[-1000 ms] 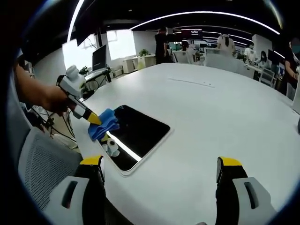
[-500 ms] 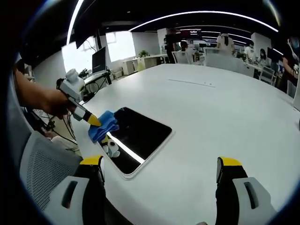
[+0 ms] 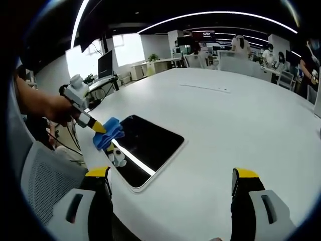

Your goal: Wipe the mirror surface with the cleaning cloth until all visible marks leave the cleaned area.

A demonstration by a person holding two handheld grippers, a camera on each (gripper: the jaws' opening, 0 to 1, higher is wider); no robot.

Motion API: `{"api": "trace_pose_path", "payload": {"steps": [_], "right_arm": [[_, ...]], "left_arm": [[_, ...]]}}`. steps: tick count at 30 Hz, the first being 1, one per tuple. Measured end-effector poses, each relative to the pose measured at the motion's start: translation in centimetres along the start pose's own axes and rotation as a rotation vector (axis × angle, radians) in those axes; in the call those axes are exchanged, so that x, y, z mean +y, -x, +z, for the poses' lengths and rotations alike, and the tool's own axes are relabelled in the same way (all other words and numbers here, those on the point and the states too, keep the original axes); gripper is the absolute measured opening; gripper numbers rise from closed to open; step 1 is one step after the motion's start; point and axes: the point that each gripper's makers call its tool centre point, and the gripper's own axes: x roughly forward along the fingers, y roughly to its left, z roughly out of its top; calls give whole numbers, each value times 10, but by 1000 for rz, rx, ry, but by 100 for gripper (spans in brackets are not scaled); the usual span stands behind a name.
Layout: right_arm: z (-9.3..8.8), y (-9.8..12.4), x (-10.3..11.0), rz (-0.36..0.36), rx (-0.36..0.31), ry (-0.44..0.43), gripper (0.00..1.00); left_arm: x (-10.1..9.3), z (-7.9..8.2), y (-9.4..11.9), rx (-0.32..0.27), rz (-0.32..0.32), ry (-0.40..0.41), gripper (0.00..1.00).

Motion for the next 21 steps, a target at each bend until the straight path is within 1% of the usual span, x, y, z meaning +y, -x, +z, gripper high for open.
{"api": "trace_pose_path", "payload": {"steps": [5, 8, 10, 11, 21], "right_arm": [[0, -1, 1, 3, 0, -1, 99], [1, -1, 2, 2, 1, -1, 99], [1, 0, 3, 2, 0, -3, 99], [1, 0, 2, 0, 1, -3, 99], [0, 1, -1, -13, 1, -18, 99]], "left_arm": [[1, 1, -2, 5, 0, 4, 2], [3, 5, -4, 0, 5, 4, 2], [3, 7, -5, 8, 1, 13, 2], [3, 10, -6, 0, 4, 2, 2], [7, 30, -15, -4, 8, -6, 2]]}}
